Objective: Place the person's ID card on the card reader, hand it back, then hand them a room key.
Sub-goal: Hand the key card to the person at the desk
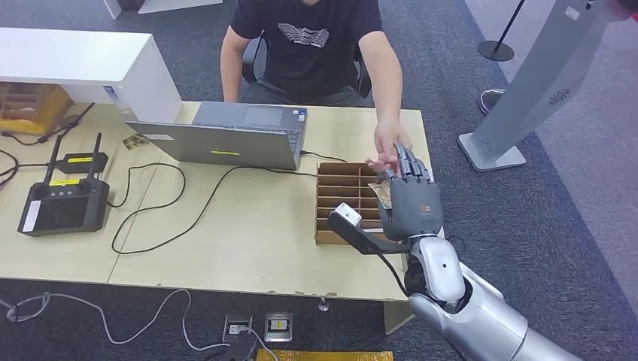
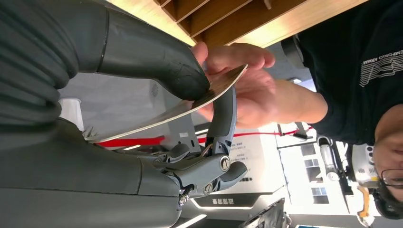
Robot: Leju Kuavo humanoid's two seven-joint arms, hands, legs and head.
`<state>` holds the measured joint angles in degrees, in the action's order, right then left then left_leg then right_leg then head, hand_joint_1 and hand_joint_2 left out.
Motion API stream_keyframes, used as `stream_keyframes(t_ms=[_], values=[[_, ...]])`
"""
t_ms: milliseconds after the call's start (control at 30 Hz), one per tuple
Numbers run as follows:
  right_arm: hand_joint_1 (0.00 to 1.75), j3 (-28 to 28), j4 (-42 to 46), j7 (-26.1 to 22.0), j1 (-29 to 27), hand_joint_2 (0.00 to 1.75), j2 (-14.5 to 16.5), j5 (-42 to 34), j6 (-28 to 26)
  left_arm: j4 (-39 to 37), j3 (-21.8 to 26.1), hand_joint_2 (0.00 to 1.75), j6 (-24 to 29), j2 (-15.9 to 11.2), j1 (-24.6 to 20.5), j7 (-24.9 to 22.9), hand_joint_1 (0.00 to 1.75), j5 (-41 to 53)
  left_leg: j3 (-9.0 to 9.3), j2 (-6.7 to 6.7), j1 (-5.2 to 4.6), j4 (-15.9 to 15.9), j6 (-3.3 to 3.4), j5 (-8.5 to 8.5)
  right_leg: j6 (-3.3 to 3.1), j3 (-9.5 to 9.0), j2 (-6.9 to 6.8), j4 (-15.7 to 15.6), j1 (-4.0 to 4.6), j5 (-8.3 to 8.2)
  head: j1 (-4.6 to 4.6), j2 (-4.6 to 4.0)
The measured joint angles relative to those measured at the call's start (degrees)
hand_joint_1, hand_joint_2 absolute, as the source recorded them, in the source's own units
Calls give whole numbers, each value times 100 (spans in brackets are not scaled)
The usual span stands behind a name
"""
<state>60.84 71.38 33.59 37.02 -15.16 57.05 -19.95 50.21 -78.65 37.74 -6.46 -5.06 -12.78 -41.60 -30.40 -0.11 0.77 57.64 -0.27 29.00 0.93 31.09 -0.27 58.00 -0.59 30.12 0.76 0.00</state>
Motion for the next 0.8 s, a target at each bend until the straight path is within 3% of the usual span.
stream_keyframes(t_ms=[567, 733, 800], values=[[175, 116, -866, -142, 166, 175, 391, -128, -117, -104, -19, 0, -60, -10, -31, -268, 0, 203, 0, 0, 0, 0, 0, 0, 0, 2, 0, 0, 0, 0, 0, 0], [175, 136, -949, -94, 231, 175, 502, -43, -46, 27, -49, 0, -376, -190, -161, -425, 0, 513, -1, 0, 3, 0, -1, -1, 0, 4, 0, 0, 3, 0, -1, 0], [87, 146, -969, -71, 245, 175, 528, -10, -12, 90, -54, 0, -457, -281, -222, -473, 0, 637, 0, 0, 4, 0, -1, -1, -1, 4, 1, 1, 5, 0, 0, 0]])
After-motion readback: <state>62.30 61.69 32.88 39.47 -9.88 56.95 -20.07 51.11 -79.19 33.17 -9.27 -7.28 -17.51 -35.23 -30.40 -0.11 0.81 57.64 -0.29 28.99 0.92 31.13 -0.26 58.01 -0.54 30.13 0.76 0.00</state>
